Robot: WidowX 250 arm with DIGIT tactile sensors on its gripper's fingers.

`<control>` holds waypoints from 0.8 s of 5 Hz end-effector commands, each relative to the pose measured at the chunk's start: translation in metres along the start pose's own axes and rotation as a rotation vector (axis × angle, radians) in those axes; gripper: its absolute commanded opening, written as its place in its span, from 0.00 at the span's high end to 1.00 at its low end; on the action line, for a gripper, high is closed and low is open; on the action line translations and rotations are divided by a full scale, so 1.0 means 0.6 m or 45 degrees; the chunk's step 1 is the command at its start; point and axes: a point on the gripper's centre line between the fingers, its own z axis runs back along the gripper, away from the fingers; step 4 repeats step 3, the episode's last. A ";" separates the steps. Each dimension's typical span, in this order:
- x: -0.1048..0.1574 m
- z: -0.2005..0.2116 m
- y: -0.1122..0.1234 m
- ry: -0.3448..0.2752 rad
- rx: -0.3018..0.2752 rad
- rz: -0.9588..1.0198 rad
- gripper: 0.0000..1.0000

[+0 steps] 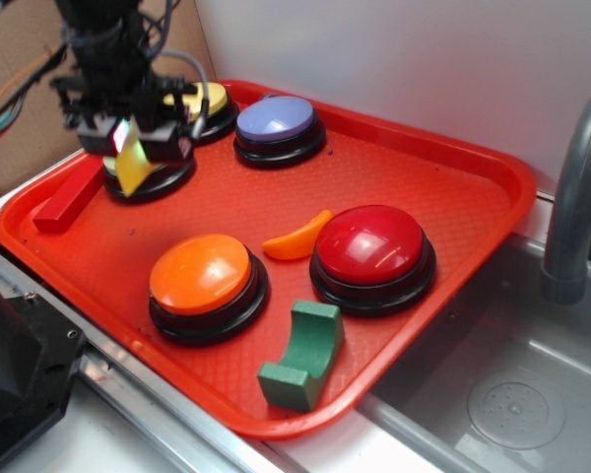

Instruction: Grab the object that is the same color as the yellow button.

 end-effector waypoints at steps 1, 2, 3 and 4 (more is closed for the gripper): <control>0.053 0.092 -0.060 0.034 -0.072 -0.267 1.00; 0.051 0.092 -0.066 -0.027 -0.089 -0.235 1.00; 0.052 0.084 -0.049 -0.029 -0.071 -0.206 1.00; 0.052 0.084 -0.049 -0.029 -0.071 -0.206 1.00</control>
